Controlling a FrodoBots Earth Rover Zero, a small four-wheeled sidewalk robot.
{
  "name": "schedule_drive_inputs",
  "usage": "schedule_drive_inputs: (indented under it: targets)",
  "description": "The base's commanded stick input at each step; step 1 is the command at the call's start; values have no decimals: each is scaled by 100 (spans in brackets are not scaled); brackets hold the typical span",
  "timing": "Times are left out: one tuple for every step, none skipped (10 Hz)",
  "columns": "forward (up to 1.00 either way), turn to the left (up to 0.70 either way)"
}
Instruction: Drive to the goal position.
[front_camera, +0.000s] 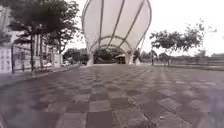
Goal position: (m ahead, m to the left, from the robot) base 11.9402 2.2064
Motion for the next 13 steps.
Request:
schedule_drive_inputs:
  targets:
    - [100,0]
    - [100,0]
    - [100,0]
    - [100,0]
    - [100,0]
    - [100,0]
    - [100,4]
    - [100,29]
    - [100,38]
    - [100,40]
    - [100,0]
    - [100,0]
    - [100,0]
